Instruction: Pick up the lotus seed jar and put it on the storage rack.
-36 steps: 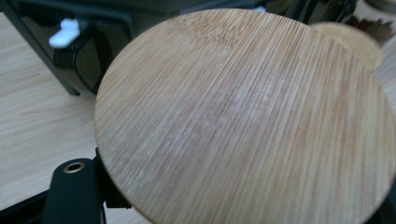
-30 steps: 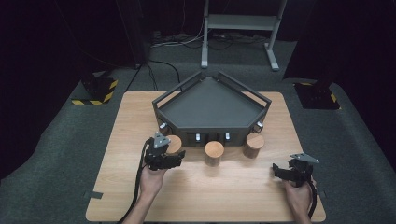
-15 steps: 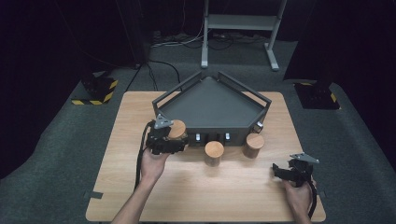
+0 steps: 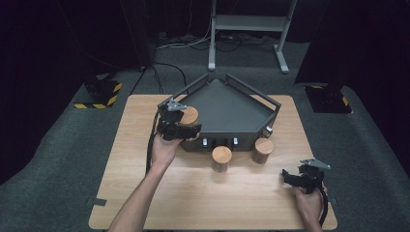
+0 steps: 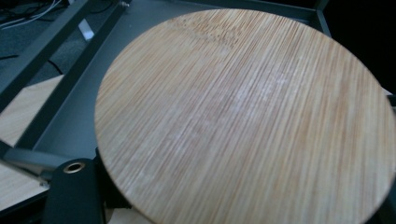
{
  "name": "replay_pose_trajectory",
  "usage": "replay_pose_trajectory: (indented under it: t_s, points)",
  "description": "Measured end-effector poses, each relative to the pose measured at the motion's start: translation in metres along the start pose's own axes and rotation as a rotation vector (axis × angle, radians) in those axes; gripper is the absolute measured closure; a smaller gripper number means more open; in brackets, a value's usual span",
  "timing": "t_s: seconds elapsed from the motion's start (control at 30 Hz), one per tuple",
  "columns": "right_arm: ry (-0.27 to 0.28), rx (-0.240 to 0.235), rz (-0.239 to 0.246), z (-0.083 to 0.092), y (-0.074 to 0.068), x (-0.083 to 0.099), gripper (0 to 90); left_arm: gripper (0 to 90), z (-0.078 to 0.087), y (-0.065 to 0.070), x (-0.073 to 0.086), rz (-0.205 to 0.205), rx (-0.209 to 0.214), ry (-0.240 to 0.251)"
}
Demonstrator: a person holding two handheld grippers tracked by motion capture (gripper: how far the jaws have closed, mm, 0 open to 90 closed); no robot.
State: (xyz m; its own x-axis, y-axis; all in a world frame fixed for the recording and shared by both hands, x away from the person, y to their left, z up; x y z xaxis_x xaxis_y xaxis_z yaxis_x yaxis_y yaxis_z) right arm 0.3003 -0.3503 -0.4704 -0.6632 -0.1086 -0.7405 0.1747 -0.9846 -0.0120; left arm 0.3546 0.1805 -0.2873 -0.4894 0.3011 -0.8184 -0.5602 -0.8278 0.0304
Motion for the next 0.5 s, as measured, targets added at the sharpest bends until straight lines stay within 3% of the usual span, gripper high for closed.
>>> replay_pose_trajectory:
  t_s: [0.4, 0.5]
  points:
    - [-0.001, 0.000, -0.001, 0.000, 0.000, 0.000, 3.5, 25.5, -0.027, 0.001, -0.022, 0.008, -0.035, -0.009]
    - [-0.001, 0.000, -0.001, 0.000, 0.000, 0.000, 3.6, 25.5, -0.041, 0.002, -0.028, 0.012, -0.068, -0.032]
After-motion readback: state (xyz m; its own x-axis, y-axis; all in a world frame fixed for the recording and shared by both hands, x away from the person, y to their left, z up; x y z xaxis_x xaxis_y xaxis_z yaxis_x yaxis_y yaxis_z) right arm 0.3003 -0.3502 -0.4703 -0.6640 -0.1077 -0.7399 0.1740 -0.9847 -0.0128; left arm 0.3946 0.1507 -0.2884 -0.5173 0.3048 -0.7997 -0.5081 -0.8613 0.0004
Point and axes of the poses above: each handheld gripper's, and its own axes: z roughly backward along the jaws, x roughly out of its underside, y roughly to its right, the point moved 2 cm from there along -z, roughly forward along the jaws, and after that the axes turned 2 degrees about -z, right-handed, at the moved point
